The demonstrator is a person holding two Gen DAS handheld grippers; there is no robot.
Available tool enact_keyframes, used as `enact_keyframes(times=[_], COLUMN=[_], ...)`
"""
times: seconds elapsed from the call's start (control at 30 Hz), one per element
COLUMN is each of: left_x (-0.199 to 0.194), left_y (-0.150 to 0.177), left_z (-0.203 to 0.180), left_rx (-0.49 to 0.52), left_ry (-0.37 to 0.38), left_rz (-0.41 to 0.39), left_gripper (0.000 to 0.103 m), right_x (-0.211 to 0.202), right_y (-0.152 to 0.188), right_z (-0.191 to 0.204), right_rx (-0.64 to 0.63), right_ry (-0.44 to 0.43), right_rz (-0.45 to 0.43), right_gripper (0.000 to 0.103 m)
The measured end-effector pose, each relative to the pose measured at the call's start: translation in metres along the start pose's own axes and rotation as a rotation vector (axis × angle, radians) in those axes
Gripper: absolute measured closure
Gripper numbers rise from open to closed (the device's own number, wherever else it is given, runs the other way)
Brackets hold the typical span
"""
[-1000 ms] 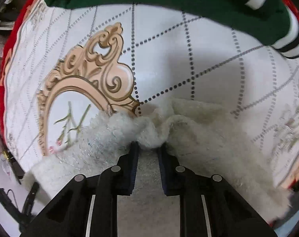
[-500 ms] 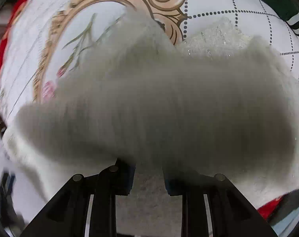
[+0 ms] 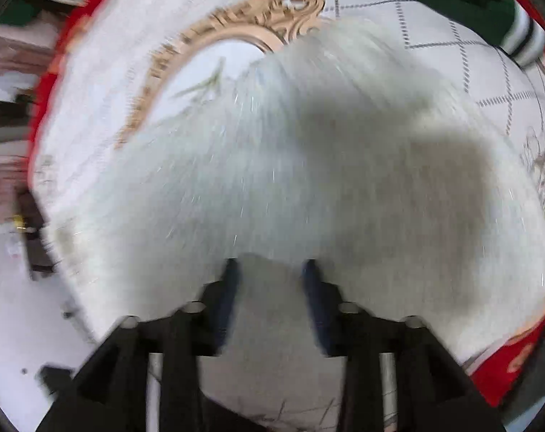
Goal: Fold large clothes
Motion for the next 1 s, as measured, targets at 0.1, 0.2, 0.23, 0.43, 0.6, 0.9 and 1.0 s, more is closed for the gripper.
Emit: enact_keyframes(times=[0.1, 0.2, 0.23, 0.43, 0.6, 0.9, 1.0], left_x=[0.016, 0.011, 0.006, -0.016, 0.001, 0.033, 0.035], left_y=[-0.007, -0.027, -0.035, -0.084, -0.091, -0.096, -0.096], left_z=[-0.001, -0.008, -0.017, -0.052, -0.027, -0.04, -0.052], left_rx=[-0.019, -0.035, 0.0, 0.152, 0.134, 0.064, 0.083], left_ry=[-0.048, -0.088, -0.094, -0.044, 0.02, 0.09, 0.026], left_rz=[-0.094, -0.209, -0.247, -0.361, -0.269, -0.256, -0.319], left_gripper=[0.029, 0.071, 0.087, 0.09, 0.079, 0.016, 0.017], right_x=[-0.022, -0.026, -0.025, -0.01, 0.047, 0.08, 0.062], right_y=[0.021, 0.037, 0.042, 0.025, 0.0, -0.009, -0.008], right_z=[-0.012, -0.027, -0.03, -0.007, 0.043, 0.046, 0.035], right_rx=[0.006, 0.011, 0.016, -0.042, -0.139, -0.131, -0.091], right_ry=[-0.036, -0.035, -0.04, -0.082, 0.02, 0.116, -0.079], right_rz=[-0.025, -0.009, -0.003, -0.002, 0.041, 0.119, 0.113], right_gripper=[0.047, 0.047, 0.047, 0.047, 0.057, 0.052, 0.032])
Point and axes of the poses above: each gripper's, at about its wrist camera, not at the fingertips, and x roughly the way its jaws point, z to its left, y to its underside, the point moved 2 cm from there along x, roughly the way its jaws point, and after that the axes turned 8 degrees about -z, right-handed, at the moved point
